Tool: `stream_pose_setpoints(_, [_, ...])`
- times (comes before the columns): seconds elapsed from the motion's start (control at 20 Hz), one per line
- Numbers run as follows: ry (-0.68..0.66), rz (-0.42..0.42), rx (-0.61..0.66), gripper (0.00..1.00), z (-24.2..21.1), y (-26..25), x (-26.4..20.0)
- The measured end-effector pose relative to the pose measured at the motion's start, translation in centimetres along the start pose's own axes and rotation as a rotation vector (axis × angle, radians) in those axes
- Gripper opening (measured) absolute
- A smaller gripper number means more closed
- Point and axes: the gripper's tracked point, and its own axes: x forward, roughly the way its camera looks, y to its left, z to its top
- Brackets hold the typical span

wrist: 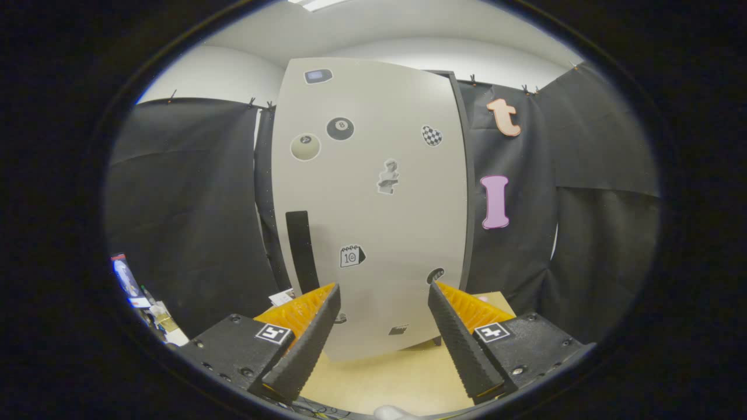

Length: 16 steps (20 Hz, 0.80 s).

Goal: Open the shoe cabinet door, grab the shoes and put them into the shoe cabinet, then close the shoe cabinet door.

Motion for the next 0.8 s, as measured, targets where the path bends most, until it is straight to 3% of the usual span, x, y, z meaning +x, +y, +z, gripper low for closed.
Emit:
stream_pose_setpoints(0.45, [-0.056,-0.06,-0.006,0.99,4.4,-1.3,-1.3])
stream_pose_setpoints(0.8, [-0.096,-0.184,0.008,0.99,8.3,-3.6,-4.8])
